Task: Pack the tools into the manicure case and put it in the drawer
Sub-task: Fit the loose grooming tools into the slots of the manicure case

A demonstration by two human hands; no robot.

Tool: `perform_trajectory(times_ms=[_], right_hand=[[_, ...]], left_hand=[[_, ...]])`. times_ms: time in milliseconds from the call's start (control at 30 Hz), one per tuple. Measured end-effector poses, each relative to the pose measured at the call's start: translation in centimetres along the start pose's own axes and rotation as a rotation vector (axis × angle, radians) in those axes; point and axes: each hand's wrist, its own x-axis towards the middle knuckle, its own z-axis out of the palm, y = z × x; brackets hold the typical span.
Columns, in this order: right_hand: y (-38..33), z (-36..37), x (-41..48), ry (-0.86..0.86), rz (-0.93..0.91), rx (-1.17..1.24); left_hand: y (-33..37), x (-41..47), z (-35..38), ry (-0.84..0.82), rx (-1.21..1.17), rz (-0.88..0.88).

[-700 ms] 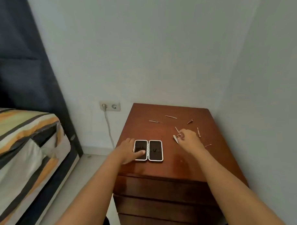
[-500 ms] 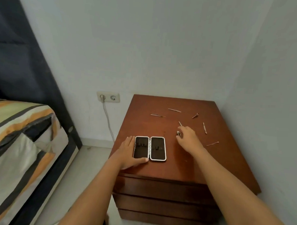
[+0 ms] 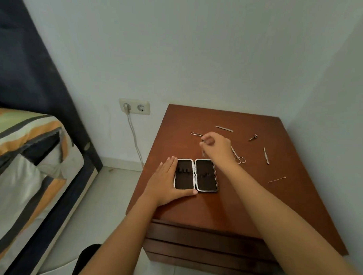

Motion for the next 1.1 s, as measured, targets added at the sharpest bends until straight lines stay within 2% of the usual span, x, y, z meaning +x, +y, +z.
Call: perform_trajectory(times_ms=[133, 267, 567, 700, 767, 867, 1000, 1100], right_hand=[[-1.8, 3.9, -0.5, -0.094, -0.026, 0.045], [-1.0, 6.2, -0.8, -0.149, 0.008, -0.01], [-1.0, 5.9, -0.3, -0.279, 0.002, -0.212], [-0.7, 5.0, -1.0, -0.352, -0.065, -0.345], [-0.6, 3.8, -0.9, -0.358, -0.077, -0.307], [1.0, 1.0, 1.1, -0.163, -0.07, -0.208], [5.6, -3.8, 4.9, 0.147, 0.084, -0.2], [9.0, -6.3, 6.8, 0.245, 0.203, -0.268]], left_hand=[[0.1, -0.2, 0.6, 0.068, 0.056, -0.036], [0.2, -0.3, 0.7, 0.077, 0.106, -0.052], [0.4, -0.3, 0.5, 0.075, 0.094, -0.062], [0.4, -0.5, 0.4, 0.073, 0.086, -0.062], [0.3, -0.4, 0.4, 0.073, 0.084, -0.053], [0.2, -0.3, 0.6, 0.075, 0.095, -0.047], [-0.1, -0.1, 0.6, 0.071, 0.097, -0.043], [-0.1, -0.1, 0.6, 0.065, 0.101, -0.039]])
